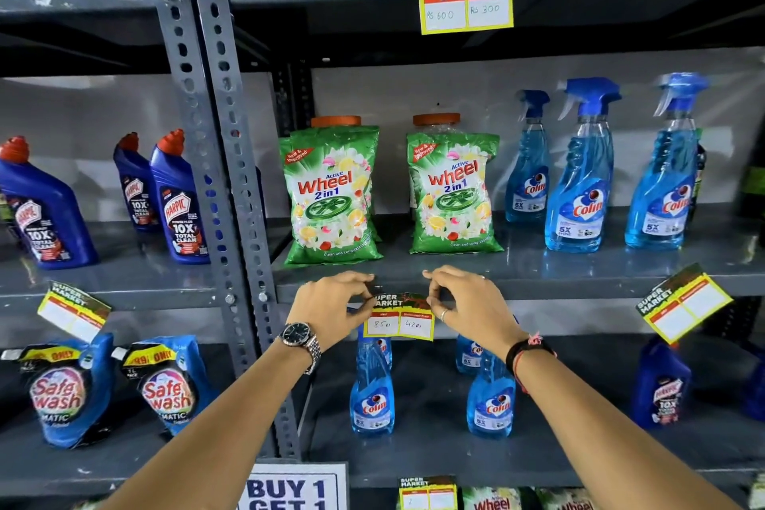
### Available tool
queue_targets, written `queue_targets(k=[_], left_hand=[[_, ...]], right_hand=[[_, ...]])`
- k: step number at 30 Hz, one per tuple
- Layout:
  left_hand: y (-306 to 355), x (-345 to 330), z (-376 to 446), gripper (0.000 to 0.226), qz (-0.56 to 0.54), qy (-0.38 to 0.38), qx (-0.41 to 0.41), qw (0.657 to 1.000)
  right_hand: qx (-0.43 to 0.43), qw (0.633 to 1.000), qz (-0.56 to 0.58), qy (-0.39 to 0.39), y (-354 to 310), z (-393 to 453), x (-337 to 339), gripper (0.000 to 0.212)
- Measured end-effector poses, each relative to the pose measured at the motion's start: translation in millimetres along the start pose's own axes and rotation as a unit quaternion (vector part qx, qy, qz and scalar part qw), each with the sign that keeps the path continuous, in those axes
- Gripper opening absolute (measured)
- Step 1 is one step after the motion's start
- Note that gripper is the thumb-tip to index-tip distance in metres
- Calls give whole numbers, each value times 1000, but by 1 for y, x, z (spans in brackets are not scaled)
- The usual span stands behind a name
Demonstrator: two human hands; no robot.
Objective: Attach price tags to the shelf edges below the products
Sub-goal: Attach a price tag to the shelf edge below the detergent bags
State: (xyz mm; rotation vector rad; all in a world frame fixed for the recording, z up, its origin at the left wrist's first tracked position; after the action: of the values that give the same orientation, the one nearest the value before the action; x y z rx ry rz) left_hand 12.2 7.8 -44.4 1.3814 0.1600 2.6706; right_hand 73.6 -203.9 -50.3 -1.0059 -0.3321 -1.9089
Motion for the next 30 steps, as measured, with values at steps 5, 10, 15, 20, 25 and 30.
queue_targets(k=[5, 10, 15, 20, 25, 30], left_hand=[[4, 5, 10, 20, 7, 9, 20, 1000], [5, 7, 15, 17, -19, 9, 60, 998], [5, 6, 19, 29, -38, 10, 98, 994], [4, 9, 18, 30, -61, 44, 115, 991], [9, 5, 19, 38, -55, 63, 131, 988], [6, 0, 13, 25, -68, 58, 107, 990]], right_hand=[[-23, 1000, 13, 14, -1, 3, 2, 14], [-31, 999, -8, 19, -2, 6, 3, 12], [-39, 998, -45, 26, -4, 11, -2, 12], [-60, 994, -53, 80, -6, 13, -4, 26], [-80, 990, -59, 98, -7, 19, -5, 43], [-77, 994, -34, 70, -2, 19, 2, 29]])
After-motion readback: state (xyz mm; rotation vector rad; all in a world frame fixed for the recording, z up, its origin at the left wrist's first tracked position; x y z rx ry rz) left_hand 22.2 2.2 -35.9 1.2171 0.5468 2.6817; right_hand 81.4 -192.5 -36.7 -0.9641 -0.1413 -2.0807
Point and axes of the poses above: each hand's wrist, its own z-axis towards the middle knuckle, its own x-axis out of the back of the hand, y = z × x, the point moved 3 cm from there along z, towards the middle knuckle, and after that the axes turned 8 degrees about x, right-handed, at the moved point
